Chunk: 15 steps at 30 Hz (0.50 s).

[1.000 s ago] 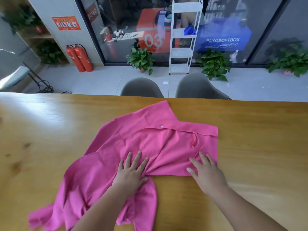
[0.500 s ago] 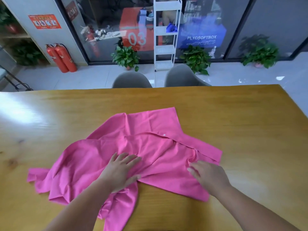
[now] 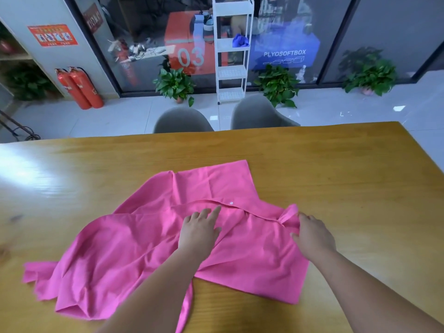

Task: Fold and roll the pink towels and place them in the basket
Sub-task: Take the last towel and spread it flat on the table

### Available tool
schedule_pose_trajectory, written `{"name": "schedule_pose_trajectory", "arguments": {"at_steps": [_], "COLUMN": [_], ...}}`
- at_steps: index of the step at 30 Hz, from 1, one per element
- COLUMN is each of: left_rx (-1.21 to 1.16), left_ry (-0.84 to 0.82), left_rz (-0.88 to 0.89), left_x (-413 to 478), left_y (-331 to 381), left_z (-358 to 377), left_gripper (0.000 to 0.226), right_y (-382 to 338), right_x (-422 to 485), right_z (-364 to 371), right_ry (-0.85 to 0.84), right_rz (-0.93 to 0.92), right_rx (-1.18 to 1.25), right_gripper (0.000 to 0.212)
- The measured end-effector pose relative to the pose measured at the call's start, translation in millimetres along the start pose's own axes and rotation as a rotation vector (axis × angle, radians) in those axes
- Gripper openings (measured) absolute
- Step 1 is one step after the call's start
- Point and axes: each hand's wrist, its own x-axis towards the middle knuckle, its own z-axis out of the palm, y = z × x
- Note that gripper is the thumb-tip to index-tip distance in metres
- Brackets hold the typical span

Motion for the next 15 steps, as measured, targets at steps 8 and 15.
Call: {"name": "schedule_pose_trajectory", "arguments": {"at_steps": [8, 15], "left_rx": [-0.025, -0.131], "left_ry": [-0.031, -0.009], "left_rz": [-0.081, -0.113], "left_x": [36, 61], "left_y": [-2, -19], "left_z": [9, 2], "left_gripper": [0.020, 0.033], "right_y": [12, -6], "right_x": [32, 98], "right_z": [-8, -60], "right_ry": [-0.011, -0.024], "right_rz": [-0.098, -0.312], "right_rx": [0.012, 0.461], "right_gripper": [0.018, 0.021]}}
